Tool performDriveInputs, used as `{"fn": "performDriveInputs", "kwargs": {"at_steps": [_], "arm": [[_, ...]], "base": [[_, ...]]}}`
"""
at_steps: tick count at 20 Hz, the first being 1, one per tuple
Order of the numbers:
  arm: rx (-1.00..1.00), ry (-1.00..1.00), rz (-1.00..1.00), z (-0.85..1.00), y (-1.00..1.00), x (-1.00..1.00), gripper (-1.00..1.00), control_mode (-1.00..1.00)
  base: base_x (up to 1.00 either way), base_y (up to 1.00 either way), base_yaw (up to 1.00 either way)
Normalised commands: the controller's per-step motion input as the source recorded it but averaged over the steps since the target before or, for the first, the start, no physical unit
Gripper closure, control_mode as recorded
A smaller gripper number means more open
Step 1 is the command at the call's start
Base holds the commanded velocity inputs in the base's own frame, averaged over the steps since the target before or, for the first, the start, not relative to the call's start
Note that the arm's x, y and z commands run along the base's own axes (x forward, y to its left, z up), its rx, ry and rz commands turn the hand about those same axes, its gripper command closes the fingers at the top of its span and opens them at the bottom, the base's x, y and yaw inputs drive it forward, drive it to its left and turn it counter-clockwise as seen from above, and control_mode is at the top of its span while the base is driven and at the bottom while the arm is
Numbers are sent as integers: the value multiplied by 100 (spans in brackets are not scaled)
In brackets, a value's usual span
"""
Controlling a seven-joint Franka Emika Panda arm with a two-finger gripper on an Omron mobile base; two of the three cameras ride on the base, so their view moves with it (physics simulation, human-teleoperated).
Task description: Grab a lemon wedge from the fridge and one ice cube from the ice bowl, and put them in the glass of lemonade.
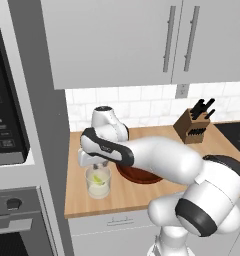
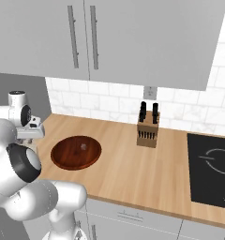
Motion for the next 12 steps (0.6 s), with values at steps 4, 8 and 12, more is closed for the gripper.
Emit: {"fn": "performDriveInputs", "kwargs": {"at_steps": [4, 8, 12], "arm": [[0, 0, 0, 0, 0, 0, -100, -100], [0, 0, 0, 0, 0, -1, -100, -100], [0, -3, 0, 0, 0, -19, -100, -100]], "base": [[0, 0, 0], [0, 0, 0], [0, 0, 0]]}}
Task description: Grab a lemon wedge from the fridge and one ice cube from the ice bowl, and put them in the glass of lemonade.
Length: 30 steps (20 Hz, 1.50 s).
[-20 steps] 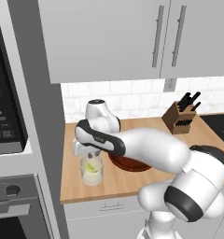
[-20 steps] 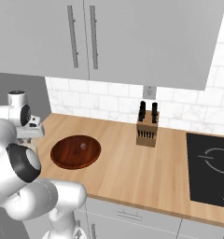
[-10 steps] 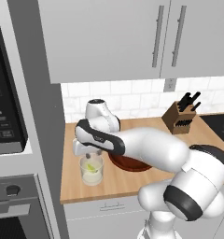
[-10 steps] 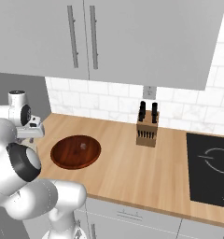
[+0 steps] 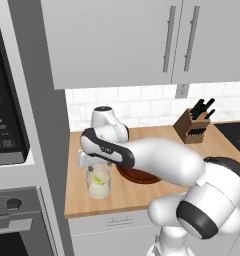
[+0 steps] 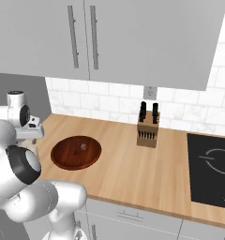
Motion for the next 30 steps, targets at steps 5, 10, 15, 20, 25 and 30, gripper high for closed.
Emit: {"fn": "performDriveInputs", "kwargs": {"at_steps": [5, 10, 15, 20, 25, 30], "arm": [[0, -7, 0, 4, 0, -24, -100, -100], [0, -5, 0, 5, -1, -14, -100, -100], [0, -3, 0, 3, -8, -6, -100, -100], [3, -5, 0, 3, -18, -24, -100, -100], [8, -8, 0, 0, -29, -77, -100, -100], [11, -13, 0, 19, -27, -68, -100, -100]], "base": [[0, 0, 0], [0, 0, 0], [0, 0, 0], [0, 0, 0], [0, 0, 0], [0, 0, 0]]}}
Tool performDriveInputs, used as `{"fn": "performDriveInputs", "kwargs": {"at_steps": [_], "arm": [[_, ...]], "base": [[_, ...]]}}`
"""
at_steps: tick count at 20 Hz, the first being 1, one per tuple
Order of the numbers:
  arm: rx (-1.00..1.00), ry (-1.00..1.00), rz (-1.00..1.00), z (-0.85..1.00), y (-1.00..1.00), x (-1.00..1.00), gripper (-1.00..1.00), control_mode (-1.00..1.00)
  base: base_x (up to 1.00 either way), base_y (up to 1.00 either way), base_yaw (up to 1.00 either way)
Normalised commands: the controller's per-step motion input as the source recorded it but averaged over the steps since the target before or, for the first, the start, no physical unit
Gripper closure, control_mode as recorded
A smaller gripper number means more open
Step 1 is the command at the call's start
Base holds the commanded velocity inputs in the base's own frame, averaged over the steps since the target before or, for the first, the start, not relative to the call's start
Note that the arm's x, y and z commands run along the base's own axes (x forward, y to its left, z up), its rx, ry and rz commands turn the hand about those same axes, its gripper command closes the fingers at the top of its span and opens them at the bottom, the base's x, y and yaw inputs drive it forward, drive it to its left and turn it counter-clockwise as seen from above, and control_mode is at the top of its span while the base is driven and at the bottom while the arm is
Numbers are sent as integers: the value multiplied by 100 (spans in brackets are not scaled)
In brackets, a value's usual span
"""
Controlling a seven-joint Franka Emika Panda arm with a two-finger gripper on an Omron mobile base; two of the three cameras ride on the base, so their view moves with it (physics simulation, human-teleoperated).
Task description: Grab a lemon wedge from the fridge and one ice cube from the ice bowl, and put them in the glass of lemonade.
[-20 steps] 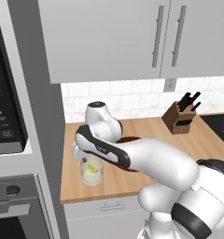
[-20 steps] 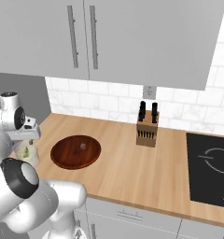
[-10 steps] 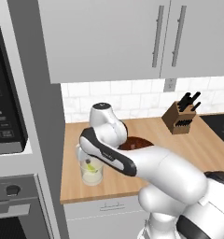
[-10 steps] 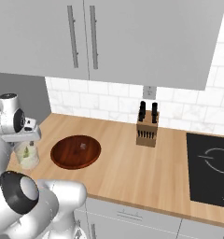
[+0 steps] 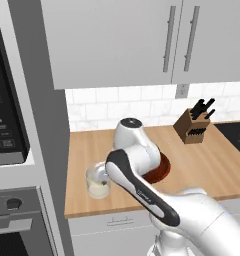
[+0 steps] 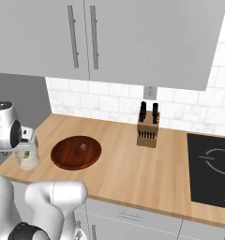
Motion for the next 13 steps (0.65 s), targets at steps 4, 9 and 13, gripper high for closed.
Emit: {"fn": "performDriveInputs", "kwargs": {"at_steps": [4, 9, 13], "arm": [[15, -15, 0, 39, -34, -43, -100, -100], [11, -9, -2, 37, -38, -19, -100, -100], [-16, 10, -7, 71, -46, -9, -100, -100]], "base": [[0, 0, 0], [0, 0, 0], [0, 0, 0]]}}
